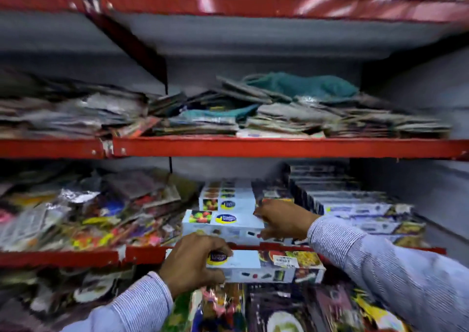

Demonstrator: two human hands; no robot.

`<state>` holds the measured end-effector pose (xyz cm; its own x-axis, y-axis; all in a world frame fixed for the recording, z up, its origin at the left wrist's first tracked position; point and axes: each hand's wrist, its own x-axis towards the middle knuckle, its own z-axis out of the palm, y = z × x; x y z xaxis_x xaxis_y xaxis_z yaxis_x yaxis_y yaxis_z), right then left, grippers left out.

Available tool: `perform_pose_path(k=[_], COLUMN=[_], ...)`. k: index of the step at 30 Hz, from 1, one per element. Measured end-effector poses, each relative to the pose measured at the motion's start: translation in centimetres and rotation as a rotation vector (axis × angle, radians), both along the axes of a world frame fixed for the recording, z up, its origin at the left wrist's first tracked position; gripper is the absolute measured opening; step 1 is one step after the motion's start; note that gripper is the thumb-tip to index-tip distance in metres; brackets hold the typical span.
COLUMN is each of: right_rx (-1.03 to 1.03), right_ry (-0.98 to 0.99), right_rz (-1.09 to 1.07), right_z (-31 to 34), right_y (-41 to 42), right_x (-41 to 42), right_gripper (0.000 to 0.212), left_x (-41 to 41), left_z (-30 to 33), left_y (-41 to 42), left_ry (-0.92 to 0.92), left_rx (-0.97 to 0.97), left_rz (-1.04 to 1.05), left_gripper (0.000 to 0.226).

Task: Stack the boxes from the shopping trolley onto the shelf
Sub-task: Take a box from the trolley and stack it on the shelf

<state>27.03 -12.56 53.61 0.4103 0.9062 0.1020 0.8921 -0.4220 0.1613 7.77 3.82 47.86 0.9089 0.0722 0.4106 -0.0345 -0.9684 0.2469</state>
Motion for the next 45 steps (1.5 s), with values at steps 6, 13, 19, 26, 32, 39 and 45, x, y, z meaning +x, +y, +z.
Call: perform_pose_path(k=[6,13,19,26,32,39,45], right_rx=[0.019,0.022,0.029,0.145,0.198,0.119,0.171], right_ry=[0.072,0.138,0.104,0.148,0.069,0.126,0.227], right_rz=[-0.094,-0.157,-0.17,-0.128,-0.109,-0.12,-0.117], right_z=[-2.3,-5.1,-7.0,-7.4,-6.6,-5.7,-4.9], right_y=[3.1,7.0,8.1,8.1,7.6,7.7,6.0], right_x=[5.7,9.5,10.9,11.5,11.2,12.0,11.3], right_gripper=[0.049,0.054,0.057,0.047,0.041,0.013,0.025], left_x=[3.0,5.3,6.6,7.7,8.6,10.8,13.8], left_z=[0.8,0.7,-0.1,-0.9,-1.3,-1.2,-1.9], left_y=[1.4,3.0,4.2,4.8,5.2,5.9,6.4], left_ry=[0.036,0.048,0.052,0.068,0.073,0.04,0.007], left_rx=[-0.035,-0.032,-0.03,-0.053,-0.055,-0.081,-0.125], left_rz=[0.002,0.047,0.044,0.014,0.011,0.039,0.071], left_gripper=[0.049,0.048,0.047,0.048,0.049,0.045,0.041])
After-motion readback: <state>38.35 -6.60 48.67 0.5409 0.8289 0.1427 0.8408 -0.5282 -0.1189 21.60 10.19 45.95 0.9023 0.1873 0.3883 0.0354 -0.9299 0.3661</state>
